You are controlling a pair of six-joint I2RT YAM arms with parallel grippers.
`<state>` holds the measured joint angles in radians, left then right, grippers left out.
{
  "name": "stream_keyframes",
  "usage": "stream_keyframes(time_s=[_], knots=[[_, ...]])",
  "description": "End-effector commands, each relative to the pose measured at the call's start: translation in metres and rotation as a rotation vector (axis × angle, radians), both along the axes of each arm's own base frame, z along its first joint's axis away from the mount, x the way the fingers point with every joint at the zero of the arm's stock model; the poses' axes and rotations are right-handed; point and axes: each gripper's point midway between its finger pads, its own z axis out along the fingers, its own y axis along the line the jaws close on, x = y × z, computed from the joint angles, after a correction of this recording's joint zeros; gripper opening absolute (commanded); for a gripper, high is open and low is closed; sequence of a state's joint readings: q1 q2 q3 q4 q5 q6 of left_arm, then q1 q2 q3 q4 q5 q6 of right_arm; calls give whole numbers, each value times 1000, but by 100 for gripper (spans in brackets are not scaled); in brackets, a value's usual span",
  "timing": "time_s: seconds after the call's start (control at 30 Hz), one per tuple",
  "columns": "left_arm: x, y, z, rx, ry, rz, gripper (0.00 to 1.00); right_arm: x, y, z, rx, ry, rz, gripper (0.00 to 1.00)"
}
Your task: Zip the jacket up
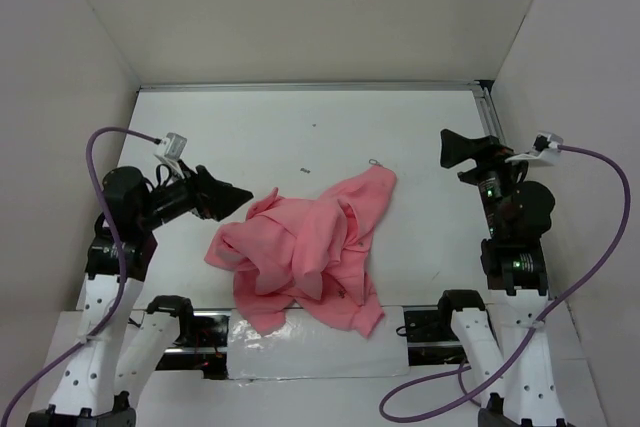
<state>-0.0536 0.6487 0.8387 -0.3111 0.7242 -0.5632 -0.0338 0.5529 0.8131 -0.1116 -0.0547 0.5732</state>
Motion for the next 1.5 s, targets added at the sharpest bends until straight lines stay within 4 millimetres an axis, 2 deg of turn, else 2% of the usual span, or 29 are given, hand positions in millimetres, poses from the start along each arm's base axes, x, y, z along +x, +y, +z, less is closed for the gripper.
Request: stream_keyframes(time_s=[0.0,0.07,0.1,0.2,0.23,0.33,0.4,0.43,0.5,0.53,0.6,0.63,0.8,0.9,0.93,0.97,1.0,1.03,1.07,1.1,1.17,1.2,1.23,1.3,1.33,1.37,1.4,1.43,1.47], knots=[[3,-5,-3,-43,60,-25,99,-1,17,3,-26,13,96,100],[14,-3,-16,-32,120,1,99,4,4,-17,83,130,13,100],[18,-4,-18,-30,135,0,99,7,3,-20,85,141,4,100],[40,3,-47,2,303,83,99,15,5,-54,109,300,8,100],[47,12,-65,36,388,164,99,16,9,-59,116,328,25,100],[66,20,-116,144,592,290,99,27,20,-107,125,507,70,100],[68,11,-133,199,642,288,99,27,38,-136,108,599,118,100],[73,9,-150,233,685,292,99,31,41,-155,105,664,117,100],[77,-5,-157,255,711,257,99,29,55,-175,91,739,143,100],[81,-7,-171,278,755,259,99,32,55,-190,80,791,114,100],[86,-14,-177,306,782,268,99,29,64,-207,61,850,103,100],[89,-13,-192,341,817,278,99,29,70,-221,24,890,94,100],[97,-25,-218,423,888,282,99,36,86,-257,4,976,55,100],[110,-28,-235,458,918,288,99,47,95,-267,10,988,63,100],[112,-28,-249,480,951,285,99,50,95,-279,-1,1023,44,100],[122,-33,-247,473,949,280,99,58,96,-279,-7,1017,27,100],[124,-33,-263,497,992,276,99,61,96,-293,-17,1062,10,100],[135,-38,-261,495,986,274,99,64,97,-298,-20,1083,5,100],[137,-40,-265,503,1001,274,99,71,102,-296,-19,1075,12,100],[138,-39,-271,519,1017,286,99,72,106,-310,-21,1116,18,100],[138,-45,-283,550,1037,274,99,77,114,-316,-5,1136,37,100],[136,-48,-289,558,1044,260,99,76,119,-327,4,1163,39,100],[136,-52,-291,557,1031,236,92,78,121,-330,8,1169,41,100],[135,-58,-293,540,1023,202,66,81,128,-339,18,1188,38,98],[131,-62,-293,526,1020,161,38,82,128,-341,16,1193,30,92],[135,-65,-291,508,999,154,18,85,130,-340,17,1189,26,72],[137,-67,-286,500,981,147,0,86,133,-340,11,1186,34,57],[142,-70,-278,489,957,137,0,89,136,-336,11,1172,43,42],[147,-72,-272,487,930,135,0,94,138,-328,18,1148,45,0]])
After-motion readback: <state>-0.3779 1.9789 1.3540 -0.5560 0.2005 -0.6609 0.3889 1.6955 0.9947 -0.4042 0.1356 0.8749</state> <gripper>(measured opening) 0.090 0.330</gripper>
